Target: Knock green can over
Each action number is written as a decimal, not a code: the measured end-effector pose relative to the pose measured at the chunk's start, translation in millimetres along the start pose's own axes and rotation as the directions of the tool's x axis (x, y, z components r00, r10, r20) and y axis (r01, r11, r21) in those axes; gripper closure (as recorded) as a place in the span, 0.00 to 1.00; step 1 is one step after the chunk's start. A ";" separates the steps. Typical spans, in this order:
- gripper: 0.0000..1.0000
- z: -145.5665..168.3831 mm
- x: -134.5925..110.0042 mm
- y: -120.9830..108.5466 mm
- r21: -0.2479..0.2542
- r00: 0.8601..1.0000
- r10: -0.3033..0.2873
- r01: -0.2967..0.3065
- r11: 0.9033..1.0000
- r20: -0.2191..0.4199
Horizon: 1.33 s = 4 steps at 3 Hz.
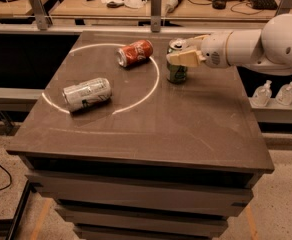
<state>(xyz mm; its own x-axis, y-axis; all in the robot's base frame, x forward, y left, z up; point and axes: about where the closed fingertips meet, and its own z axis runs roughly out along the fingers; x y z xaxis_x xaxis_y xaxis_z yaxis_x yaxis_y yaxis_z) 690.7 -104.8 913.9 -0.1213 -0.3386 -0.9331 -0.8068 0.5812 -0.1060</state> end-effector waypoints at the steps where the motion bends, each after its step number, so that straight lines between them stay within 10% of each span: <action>1: 0.76 3.1 1.9 0.4 -0.013 1.000 0.020 -0.020 1.000 0.010; 2: 1.00 -8.0 -9.4 1.2 -0.013 0.999 0.007 -0.007 1.000 -0.040; 4: 1.00 -42.0 -22.0 20.9 -0.022 0.960 -0.083 0.080 0.997 -0.268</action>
Offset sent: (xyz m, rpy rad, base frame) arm -0.0075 -0.0157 0.0233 -0.0539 0.0434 -0.0115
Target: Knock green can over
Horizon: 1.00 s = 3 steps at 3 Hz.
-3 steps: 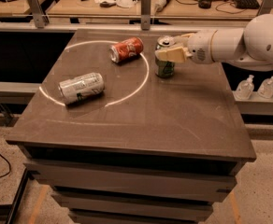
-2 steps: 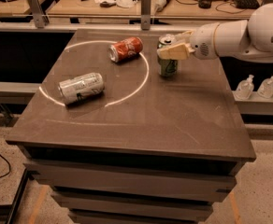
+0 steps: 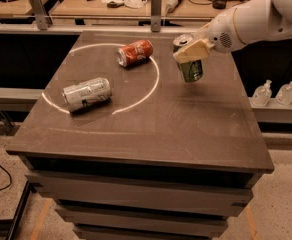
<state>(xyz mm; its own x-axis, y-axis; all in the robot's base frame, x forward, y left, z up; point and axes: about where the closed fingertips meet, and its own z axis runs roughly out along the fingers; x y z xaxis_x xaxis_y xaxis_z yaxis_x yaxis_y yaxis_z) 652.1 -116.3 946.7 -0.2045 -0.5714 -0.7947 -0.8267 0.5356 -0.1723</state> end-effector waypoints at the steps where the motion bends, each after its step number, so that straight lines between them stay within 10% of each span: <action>1: 1.00 -13.8 13.3 14.7 0.005 0.982 -0.061 0.063 0.998 -0.180; 3: 1.00 -29.0 34.4 41.6 -0.050 0.915 -0.136 0.127 0.991 -0.380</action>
Offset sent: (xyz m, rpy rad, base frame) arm -0.0694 -0.0295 -0.0117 -0.4605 0.1525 0.0046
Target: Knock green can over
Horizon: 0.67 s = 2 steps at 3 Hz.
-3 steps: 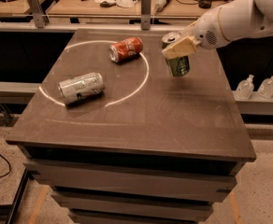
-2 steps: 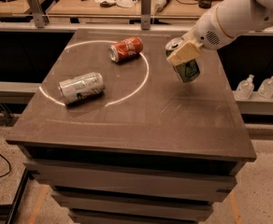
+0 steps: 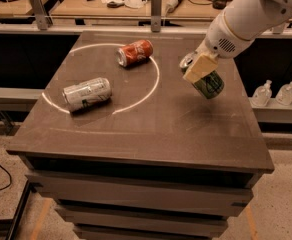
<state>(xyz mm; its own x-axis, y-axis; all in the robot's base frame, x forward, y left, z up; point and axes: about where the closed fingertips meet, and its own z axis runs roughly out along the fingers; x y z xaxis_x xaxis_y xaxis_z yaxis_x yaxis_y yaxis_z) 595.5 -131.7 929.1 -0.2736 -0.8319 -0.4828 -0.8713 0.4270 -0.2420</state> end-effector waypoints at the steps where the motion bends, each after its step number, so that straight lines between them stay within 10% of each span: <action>1: 0.76 25.1 3.3 12.6 -0.096 0.995 -0.055 0.046 0.994 -0.083; 2: 0.52 42.9 -4.0 23.5 -0.185 0.981 -0.130 0.102 0.977 -0.143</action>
Offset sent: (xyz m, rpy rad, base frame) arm -0.0021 0.0446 -0.0532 -0.2084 0.2607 0.2356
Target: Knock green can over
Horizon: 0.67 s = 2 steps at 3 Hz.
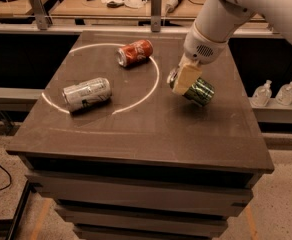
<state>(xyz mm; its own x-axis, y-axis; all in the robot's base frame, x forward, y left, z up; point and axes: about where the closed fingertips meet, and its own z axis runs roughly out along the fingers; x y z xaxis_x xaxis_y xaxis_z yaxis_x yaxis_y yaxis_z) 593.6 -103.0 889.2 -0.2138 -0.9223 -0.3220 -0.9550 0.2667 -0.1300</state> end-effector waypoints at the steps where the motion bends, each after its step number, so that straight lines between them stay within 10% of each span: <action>1: 0.29 1.4 -0.7 2.6 -0.011 1.000 -0.005 0.005 1.000 -0.007; 2: 0.00 2.8 -2.3 3.3 -0.012 1.000 -0.008 0.008 1.000 -0.007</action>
Offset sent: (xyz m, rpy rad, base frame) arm -0.0023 0.0021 -0.0017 -0.0069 0.0132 0.0092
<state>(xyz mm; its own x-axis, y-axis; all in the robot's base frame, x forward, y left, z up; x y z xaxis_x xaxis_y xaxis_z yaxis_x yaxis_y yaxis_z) 591.5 -99.3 886.9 -0.2072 -0.9265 -0.3142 -0.9592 0.2556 -0.1209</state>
